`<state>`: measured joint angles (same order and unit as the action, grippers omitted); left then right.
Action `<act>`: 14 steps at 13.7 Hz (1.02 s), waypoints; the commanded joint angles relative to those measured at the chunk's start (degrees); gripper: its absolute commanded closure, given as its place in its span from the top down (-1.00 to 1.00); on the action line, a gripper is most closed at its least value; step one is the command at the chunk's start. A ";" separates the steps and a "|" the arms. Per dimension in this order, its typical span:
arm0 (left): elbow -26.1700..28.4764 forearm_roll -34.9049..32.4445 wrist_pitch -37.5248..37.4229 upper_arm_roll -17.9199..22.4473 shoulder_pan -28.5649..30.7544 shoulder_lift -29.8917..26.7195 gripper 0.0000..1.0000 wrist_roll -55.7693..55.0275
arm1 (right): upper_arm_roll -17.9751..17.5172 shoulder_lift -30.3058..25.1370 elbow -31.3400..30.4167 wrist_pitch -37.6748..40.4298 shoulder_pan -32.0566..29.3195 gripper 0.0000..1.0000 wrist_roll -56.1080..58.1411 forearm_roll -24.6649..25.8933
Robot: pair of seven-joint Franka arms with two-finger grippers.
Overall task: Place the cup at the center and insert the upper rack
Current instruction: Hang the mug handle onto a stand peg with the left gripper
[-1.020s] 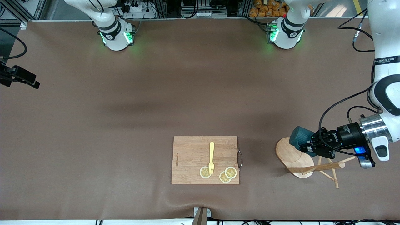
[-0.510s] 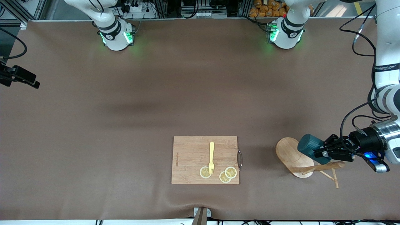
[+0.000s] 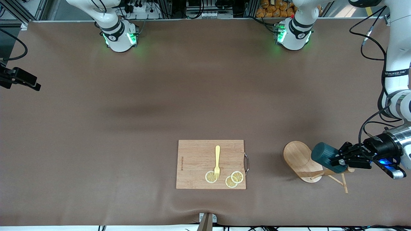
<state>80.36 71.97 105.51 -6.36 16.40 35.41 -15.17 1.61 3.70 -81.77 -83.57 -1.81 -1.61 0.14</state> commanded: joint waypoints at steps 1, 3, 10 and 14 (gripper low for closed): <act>-0.38 2.03 -2.06 -0.67 1.01 0.45 -1.00 2.77 | -0.29 0.34 0.73 0.69 -0.83 1.00 0.64 -1.10; -0.29 2.30 -2.15 -0.67 1.18 0.53 -1.00 3.30 | -0.29 0.34 0.73 0.69 -0.83 1.00 0.64 -1.10; -0.20 2.39 -2.32 -0.67 1.18 2.56 -1.00 6.73 | -0.21 0.34 0.73 0.69 -0.74 1.00 0.55 -1.10; -0.46 3.53 -2.50 -0.58 1.36 2.29 0.99 4.63 | -0.29 0.34 0.73 0.69 -0.74 1.00 0.55 -1.10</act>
<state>80.27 73.65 104.20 -6.62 17.24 38.07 -9.48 1.65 3.70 -81.77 -83.55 -1.82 -1.61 0.13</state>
